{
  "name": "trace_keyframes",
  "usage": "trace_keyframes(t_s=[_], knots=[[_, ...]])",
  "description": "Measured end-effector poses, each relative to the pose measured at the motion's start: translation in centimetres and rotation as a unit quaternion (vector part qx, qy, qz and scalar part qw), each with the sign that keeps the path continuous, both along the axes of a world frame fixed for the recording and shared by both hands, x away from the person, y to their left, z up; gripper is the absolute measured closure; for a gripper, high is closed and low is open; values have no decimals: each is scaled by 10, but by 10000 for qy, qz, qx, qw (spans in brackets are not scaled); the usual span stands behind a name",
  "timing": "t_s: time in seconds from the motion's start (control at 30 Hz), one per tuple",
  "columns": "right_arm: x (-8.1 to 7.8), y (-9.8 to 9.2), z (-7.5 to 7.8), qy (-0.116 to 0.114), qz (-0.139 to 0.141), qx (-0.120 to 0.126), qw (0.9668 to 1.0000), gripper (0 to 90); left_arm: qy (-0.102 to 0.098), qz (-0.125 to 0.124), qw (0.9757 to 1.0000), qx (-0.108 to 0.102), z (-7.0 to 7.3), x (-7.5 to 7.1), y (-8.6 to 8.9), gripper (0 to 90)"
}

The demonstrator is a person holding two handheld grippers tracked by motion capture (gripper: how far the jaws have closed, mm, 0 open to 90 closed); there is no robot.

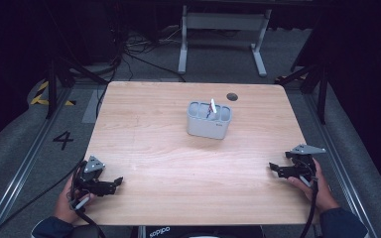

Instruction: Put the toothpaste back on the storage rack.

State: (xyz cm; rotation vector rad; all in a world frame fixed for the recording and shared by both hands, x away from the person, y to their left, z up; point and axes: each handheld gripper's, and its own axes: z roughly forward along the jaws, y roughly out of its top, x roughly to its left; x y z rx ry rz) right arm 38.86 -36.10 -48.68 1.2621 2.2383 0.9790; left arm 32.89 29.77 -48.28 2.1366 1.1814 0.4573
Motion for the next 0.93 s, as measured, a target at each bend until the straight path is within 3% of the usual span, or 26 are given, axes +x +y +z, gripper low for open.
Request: trace_keyframes(t_s=[0.4, 0.93], knots=[[0, 0, 0, 0, 1, 1, 10000, 135, 103, -44, 9999, 66, 0, 4, -3, 2], [0, 0, 0, 0, 5, 12, 10000, 135, 104, -41, 9999, 67, 0, 4, -3, 1]])
